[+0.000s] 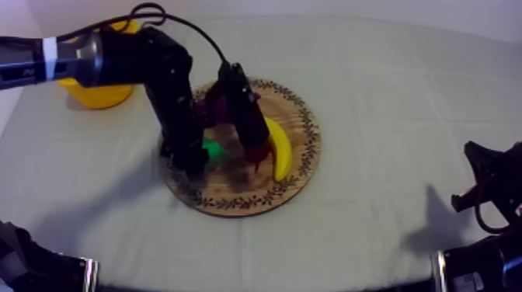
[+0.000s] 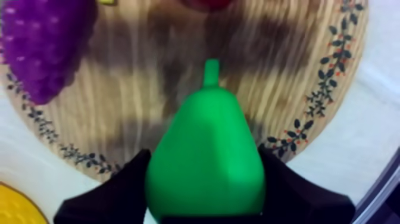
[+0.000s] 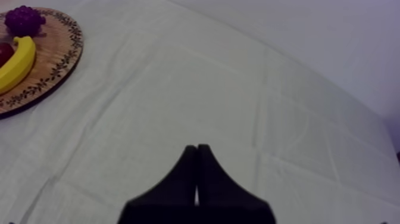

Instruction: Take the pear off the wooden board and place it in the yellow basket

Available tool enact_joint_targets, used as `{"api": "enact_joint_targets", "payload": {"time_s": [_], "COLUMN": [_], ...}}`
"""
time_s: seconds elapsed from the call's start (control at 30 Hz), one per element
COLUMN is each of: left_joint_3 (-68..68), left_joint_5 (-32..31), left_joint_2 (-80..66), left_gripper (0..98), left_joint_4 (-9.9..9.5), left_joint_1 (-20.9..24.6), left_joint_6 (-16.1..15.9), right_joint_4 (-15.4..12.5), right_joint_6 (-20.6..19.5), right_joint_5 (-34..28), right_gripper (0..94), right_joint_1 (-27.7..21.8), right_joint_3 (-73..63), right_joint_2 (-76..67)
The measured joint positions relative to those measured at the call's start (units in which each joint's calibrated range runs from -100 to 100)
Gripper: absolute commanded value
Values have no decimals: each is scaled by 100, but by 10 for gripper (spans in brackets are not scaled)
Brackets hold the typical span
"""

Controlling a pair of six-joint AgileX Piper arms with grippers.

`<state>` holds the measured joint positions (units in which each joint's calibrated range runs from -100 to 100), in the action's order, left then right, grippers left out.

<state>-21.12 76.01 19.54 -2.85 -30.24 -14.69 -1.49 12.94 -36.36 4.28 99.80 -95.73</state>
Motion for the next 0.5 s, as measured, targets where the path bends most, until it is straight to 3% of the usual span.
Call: {"api": "enact_joint_targets", "payload": {"time_s": [0.5], "left_joint_3": [940], "left_joint_5": [1183], "left_joint_2": [-1102], "left_gripper": [497], "left_joint_4": [-12], "left_joint_1": [31], "left_joint_6": [57], "right_joint_4": [0], "right_joint_6": [0], "right_joint_5": [0], "right_gripper": [4], "right_joint_1": [0], "right_joint_3": [0], "right_joint_2": [0]}}
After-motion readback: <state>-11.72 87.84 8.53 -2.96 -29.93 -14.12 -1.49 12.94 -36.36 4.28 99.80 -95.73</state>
